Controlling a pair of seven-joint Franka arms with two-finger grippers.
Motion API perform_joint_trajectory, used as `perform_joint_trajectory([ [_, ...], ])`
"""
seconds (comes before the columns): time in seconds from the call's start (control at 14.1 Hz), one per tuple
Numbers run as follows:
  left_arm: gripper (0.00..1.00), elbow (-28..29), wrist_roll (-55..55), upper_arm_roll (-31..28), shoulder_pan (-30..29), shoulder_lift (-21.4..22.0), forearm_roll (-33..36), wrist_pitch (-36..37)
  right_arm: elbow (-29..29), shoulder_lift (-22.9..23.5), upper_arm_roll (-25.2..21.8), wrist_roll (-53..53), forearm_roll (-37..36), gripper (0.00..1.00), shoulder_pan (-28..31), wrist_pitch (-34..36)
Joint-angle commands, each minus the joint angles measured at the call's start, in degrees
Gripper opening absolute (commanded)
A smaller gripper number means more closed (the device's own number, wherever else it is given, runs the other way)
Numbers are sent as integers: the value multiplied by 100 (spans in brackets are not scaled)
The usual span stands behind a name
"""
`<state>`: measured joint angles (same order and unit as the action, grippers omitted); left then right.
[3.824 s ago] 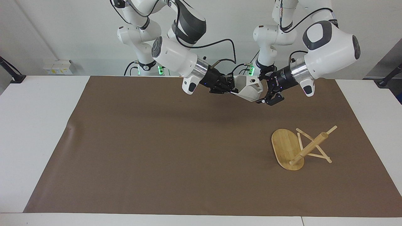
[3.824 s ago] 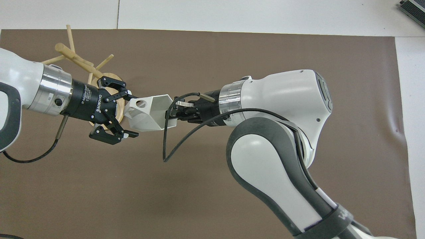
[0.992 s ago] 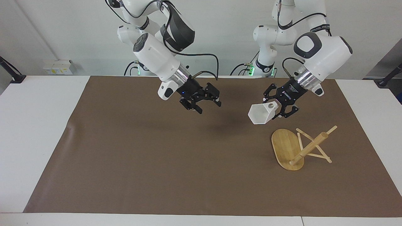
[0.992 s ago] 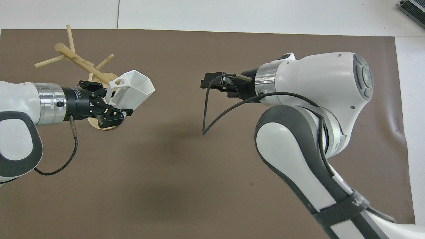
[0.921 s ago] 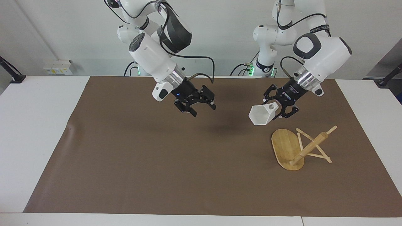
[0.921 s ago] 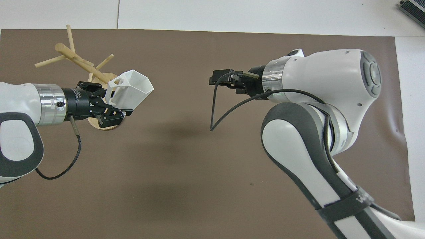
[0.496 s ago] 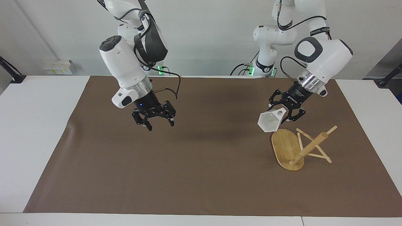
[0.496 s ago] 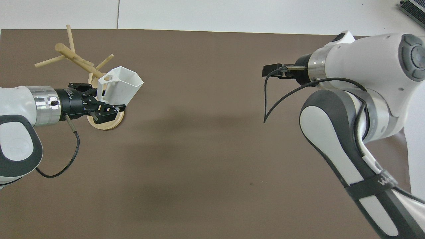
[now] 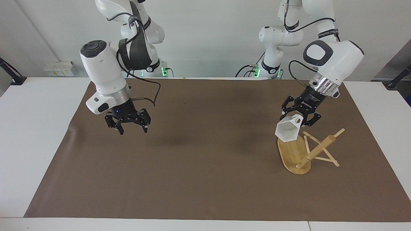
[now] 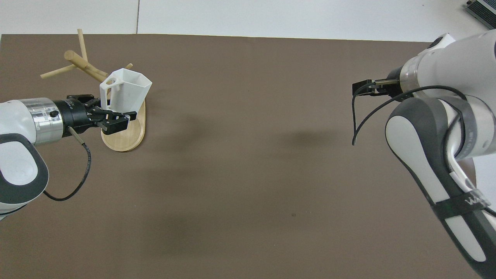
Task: Hang cup on rack
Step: 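Move the cup toward the mug tree while the right gripper withdraws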
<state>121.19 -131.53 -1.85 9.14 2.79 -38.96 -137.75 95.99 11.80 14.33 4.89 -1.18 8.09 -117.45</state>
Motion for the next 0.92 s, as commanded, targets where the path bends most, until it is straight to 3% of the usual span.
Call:
perform_joint_trajectory([
  [0.0, 0, 80, -312, 18, 70, -32, 108, -339, -167, -55, 0, -85, -154, 100, 69, 475],
  [0.5, 0, 36, -619, 18, 88, -235, 108, -727, -765, -81, -273, -103, -418, 100, 78, 1557],
  [0.85, 0, 27, -927, 18, 158, -349, 108, -982, -924, -116, -405, -111, -418, 100, 78, 1830],
])
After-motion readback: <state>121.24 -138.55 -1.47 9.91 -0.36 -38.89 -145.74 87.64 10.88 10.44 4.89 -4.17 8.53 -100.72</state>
